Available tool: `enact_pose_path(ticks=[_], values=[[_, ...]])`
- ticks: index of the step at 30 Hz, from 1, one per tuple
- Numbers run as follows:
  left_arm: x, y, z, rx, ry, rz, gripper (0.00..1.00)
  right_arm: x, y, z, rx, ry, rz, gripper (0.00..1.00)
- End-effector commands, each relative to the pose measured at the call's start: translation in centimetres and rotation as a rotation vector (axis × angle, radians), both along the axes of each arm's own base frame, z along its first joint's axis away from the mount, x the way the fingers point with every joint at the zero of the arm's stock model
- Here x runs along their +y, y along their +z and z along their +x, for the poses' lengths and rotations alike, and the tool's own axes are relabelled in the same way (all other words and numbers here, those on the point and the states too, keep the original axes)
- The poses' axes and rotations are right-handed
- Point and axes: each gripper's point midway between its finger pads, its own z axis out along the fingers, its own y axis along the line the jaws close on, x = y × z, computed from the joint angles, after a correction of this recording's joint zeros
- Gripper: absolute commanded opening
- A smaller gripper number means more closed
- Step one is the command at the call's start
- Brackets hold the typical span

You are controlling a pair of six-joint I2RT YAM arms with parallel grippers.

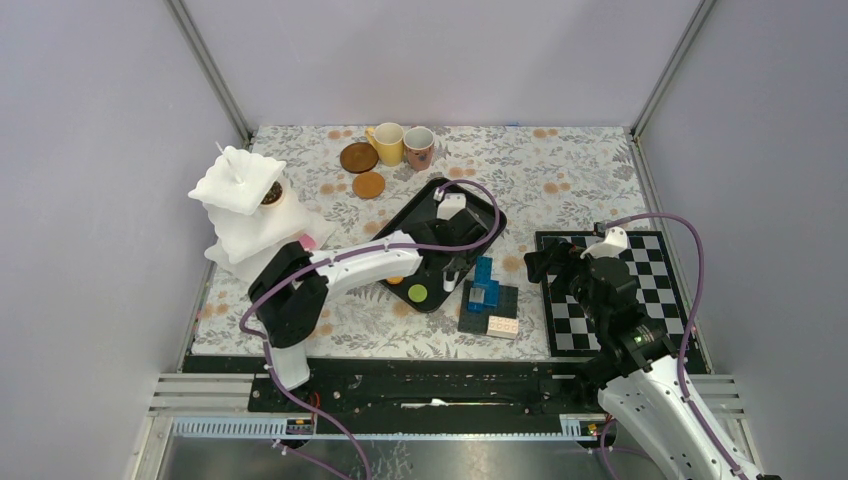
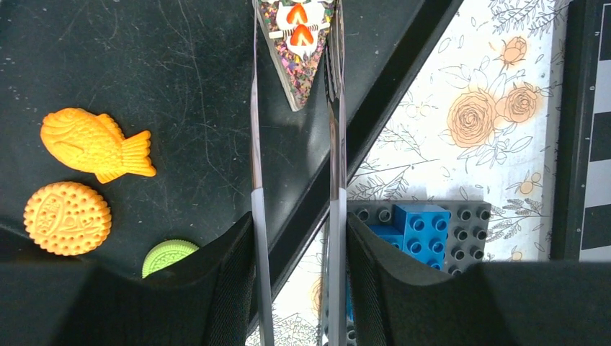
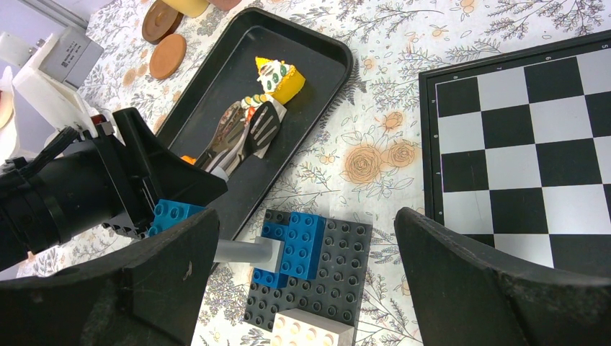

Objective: Serve the afternoon tea

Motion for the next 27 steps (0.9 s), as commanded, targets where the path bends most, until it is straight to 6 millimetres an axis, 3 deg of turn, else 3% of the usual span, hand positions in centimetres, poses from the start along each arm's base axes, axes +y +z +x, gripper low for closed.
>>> enact_pose_path(ticks=[1,20,27], values=[[0.2,4.5,1.1,-0.106,0.032,-0.054,0.0,0.2,0.8,0.2,-0.031,0.004,0.01,0.98],[2.2,6.3,0.4,-0.13,0.04,-0.039,0.0,0.3,0.9,0.3,-0.024,0.004,0.009,0.98],[1.9,5.4,-0.3,-0.066,0.024,-0.096,0.0,0.4,0.8,0.3,-0.024,0.009,0.018,0.98]])
